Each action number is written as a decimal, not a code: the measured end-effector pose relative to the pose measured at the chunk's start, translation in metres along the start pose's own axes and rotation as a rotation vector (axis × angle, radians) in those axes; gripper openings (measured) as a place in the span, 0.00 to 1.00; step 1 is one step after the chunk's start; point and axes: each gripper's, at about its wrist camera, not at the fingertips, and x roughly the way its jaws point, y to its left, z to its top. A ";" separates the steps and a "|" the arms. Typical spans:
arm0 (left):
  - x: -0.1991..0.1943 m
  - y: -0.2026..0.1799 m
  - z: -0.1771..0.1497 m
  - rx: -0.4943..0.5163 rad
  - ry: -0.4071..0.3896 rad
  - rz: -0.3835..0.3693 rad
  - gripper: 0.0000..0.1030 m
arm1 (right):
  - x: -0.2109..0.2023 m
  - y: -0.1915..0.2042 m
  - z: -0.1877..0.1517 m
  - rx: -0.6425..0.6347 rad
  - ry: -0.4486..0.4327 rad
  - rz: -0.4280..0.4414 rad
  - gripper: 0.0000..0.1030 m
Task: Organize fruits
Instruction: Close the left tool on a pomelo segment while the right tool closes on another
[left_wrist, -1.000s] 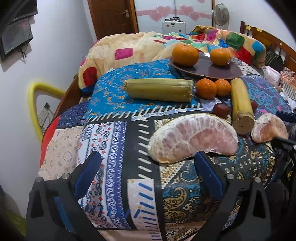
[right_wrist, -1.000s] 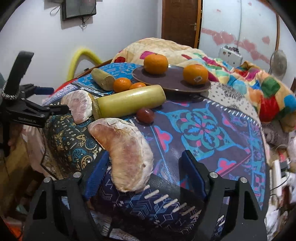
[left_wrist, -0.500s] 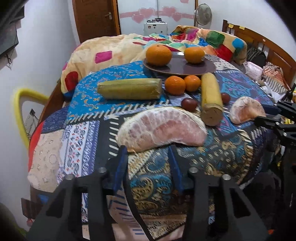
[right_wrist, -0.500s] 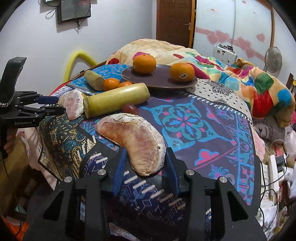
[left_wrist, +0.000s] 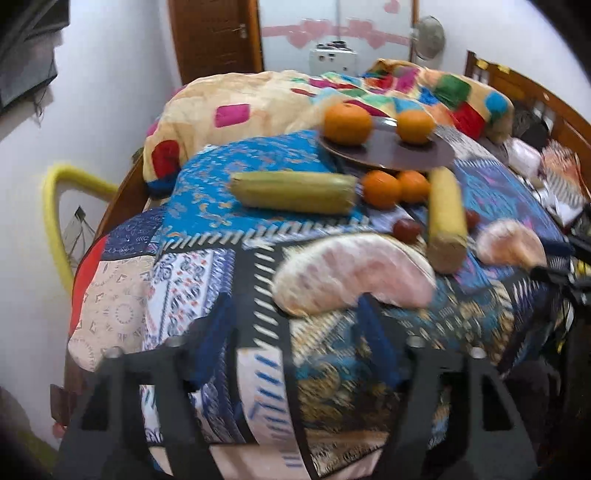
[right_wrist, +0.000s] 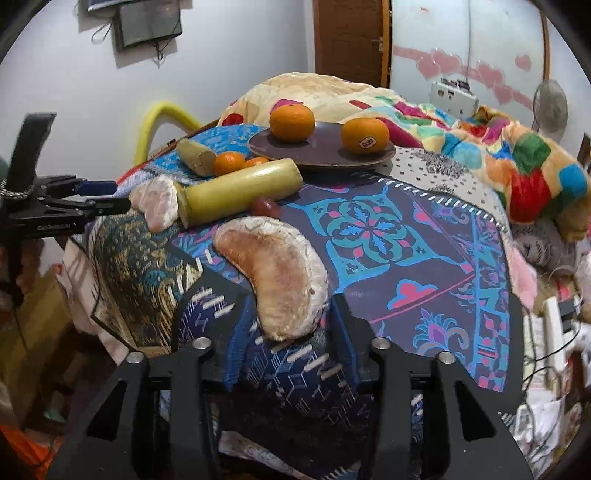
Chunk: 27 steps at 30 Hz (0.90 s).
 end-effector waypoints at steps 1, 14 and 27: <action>0.004 0.003 0.003 -0.006 0.005 -0.006 0.70 | 0.002 0.000 0.001 0.006 -0.001 0.003 0.52; 0.017 -0.013 0.007 0.050 0.030 -0.127 0.74 | 0.006 0.013 0.000 -0.055 0.004 -0.032 0.46; -0.006 -0.033 -0.011 0.137 0.038 -0.075 0.38 | -0.005 0.017 -0.007 -0.072 0.012 -0.011 0.38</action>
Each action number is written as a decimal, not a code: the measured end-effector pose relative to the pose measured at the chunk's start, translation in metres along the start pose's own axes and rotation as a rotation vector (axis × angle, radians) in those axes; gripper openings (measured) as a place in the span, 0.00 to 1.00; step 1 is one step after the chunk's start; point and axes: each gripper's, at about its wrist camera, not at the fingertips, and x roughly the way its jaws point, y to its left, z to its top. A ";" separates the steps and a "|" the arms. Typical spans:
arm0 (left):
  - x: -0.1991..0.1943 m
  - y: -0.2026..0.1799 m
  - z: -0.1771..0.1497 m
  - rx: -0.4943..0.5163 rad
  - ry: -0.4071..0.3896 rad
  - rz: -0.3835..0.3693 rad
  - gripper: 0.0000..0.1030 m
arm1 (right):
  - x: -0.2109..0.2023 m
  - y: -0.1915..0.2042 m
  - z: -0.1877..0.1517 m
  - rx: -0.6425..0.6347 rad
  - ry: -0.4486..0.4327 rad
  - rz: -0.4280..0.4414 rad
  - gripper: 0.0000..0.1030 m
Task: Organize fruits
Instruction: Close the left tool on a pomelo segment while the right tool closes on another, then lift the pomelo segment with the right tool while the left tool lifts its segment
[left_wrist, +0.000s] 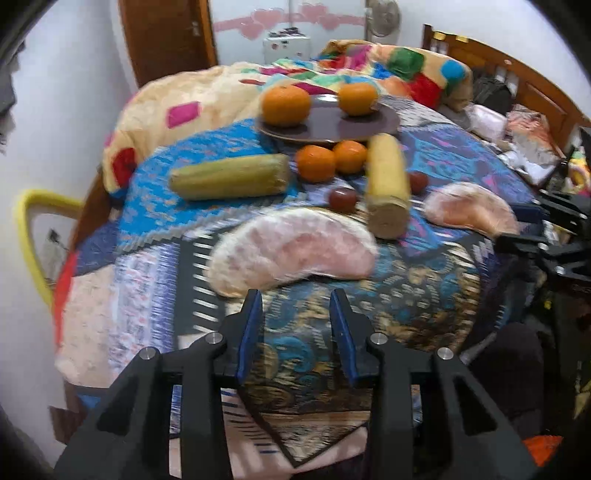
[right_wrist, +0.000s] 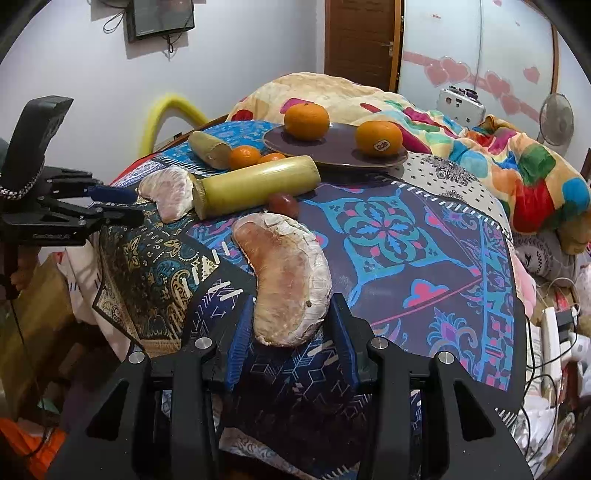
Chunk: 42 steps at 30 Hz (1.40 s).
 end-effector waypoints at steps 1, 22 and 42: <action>-0.001 0.006 0.002 -0.018 -0.008 0.013 0.39 | 0.000 -0.001 0.000 0.006 0.001 0.006 0.38; 0.012 -0.018 0.015 0.149 0.038 -0.097 0.58 | 0.002 -0.007 0.001 0.027 -0.005 0.029 0.51; 0.040 0.012 0.031 0.114 0.034 -0.161 1.00 | 0.006 -0.007 0.002 0.020 -0.009 0.021 0.59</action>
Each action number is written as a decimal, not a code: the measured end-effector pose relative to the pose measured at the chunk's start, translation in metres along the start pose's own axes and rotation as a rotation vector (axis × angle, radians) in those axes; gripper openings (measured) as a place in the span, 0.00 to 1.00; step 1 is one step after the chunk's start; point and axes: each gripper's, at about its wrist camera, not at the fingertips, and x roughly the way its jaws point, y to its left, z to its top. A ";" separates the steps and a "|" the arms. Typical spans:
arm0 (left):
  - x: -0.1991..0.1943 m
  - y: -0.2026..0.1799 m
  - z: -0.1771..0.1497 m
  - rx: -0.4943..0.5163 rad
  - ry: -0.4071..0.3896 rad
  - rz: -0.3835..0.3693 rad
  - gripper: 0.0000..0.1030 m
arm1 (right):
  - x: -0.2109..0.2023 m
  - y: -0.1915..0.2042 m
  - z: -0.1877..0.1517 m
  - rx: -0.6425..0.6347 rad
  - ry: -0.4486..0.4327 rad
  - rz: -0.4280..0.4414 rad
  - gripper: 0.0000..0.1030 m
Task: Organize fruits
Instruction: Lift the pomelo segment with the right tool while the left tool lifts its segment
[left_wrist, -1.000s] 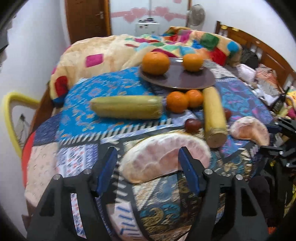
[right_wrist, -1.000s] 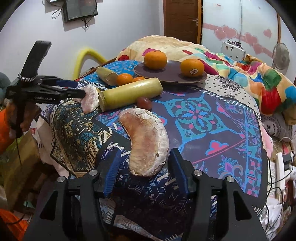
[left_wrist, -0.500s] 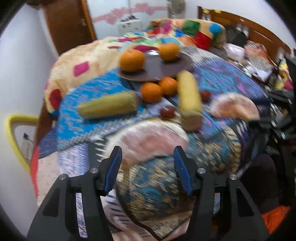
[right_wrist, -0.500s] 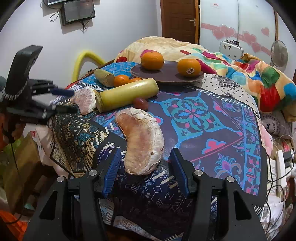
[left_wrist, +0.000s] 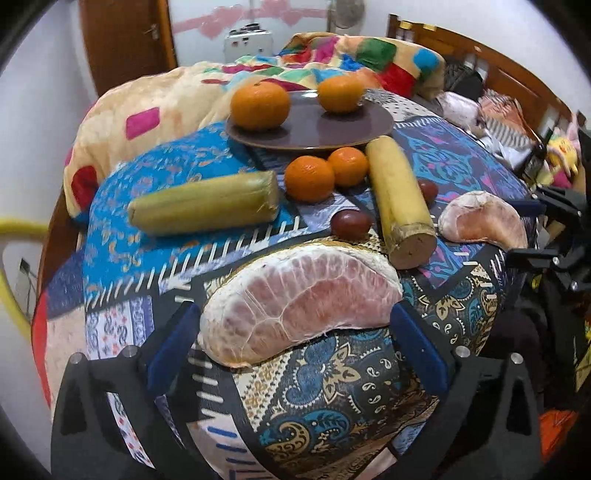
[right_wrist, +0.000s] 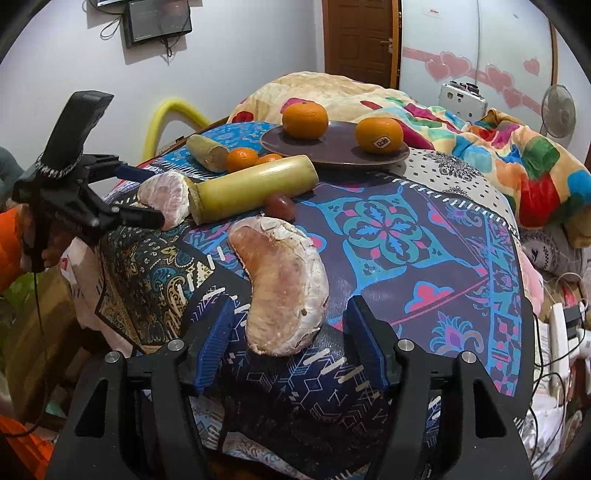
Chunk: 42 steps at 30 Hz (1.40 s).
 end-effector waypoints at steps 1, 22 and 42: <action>0.001 0.003 0.001 -0.021 0.010 -0.020 1.00 | 0.000 0.000 0.000 0.000 -0.001 0.000 0.59; -0.028 -0.048 -0.026 0.015 0.032 0.114 0.59 | 0.004 0.002 0.003 -0.019 0.004 -0.028 0.59; -0.001 -0.044 0.004 -0.035 0.021 0.068 0.66 | 0.016 -0.007 0.017 -0.021 -0.032 -0.051 0.35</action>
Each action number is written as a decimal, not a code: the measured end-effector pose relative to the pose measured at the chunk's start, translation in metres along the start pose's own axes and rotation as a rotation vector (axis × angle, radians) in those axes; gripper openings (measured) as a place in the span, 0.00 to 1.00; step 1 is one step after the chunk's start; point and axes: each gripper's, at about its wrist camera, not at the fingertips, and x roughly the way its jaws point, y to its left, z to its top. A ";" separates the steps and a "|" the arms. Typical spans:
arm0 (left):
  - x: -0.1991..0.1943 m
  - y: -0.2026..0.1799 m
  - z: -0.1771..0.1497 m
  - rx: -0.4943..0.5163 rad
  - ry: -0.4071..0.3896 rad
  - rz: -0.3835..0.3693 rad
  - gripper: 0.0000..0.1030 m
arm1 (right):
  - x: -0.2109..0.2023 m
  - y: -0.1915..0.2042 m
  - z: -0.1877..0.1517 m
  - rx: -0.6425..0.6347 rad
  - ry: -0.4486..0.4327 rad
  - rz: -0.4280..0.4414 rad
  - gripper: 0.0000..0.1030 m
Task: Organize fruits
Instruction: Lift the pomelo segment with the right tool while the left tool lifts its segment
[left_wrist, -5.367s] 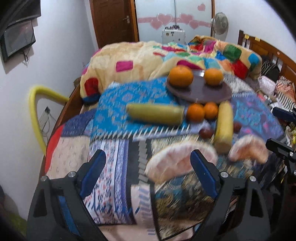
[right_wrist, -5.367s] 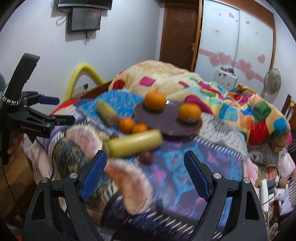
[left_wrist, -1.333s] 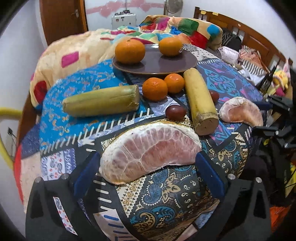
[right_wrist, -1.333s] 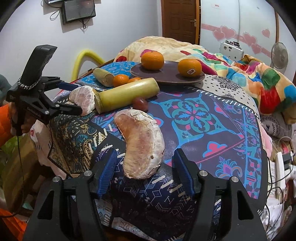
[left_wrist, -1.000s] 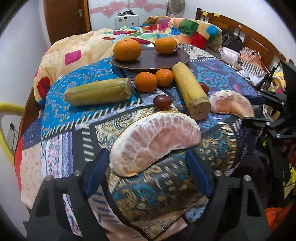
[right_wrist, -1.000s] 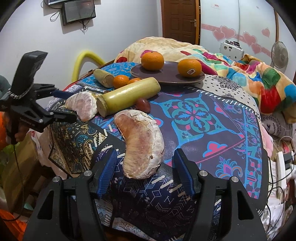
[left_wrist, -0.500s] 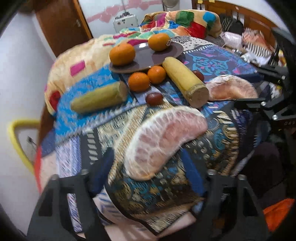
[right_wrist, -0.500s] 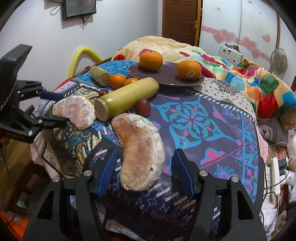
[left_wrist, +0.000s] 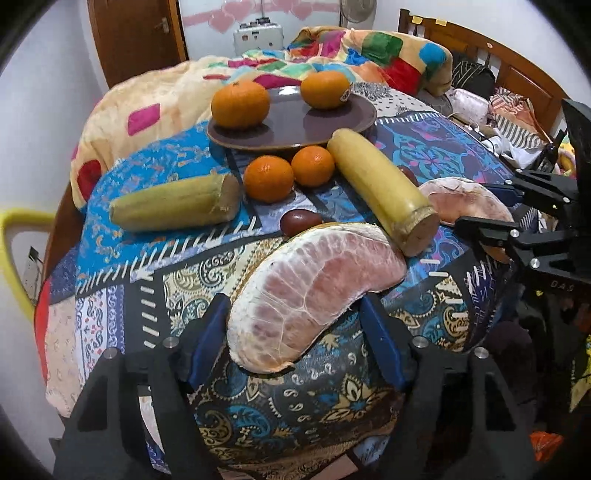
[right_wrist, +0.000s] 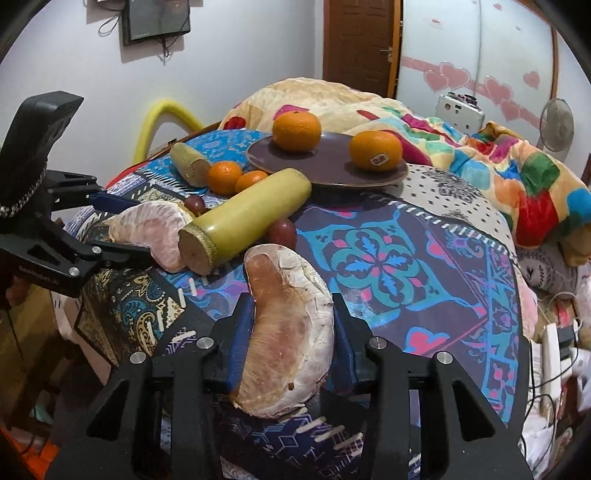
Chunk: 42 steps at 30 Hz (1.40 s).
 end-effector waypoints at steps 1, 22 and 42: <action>-0.001 0.000 -0.001 -0.012 0.001 -0.005 0.64 | -0.003 -0.002 -0.001 0.009 -0.004 -0.001 0.34; -0.003 -0.029 0.009 0.069 0.087 0.095 0.56 | -0.012 -0.022 -0.012 0.073 0.055 0.056 0.41; -0.003 -0.032 0.014 0.046 0.018 0.101 0.51 | -0.027 -0.015 -0.007 0.038 -0.031 0.028 0.23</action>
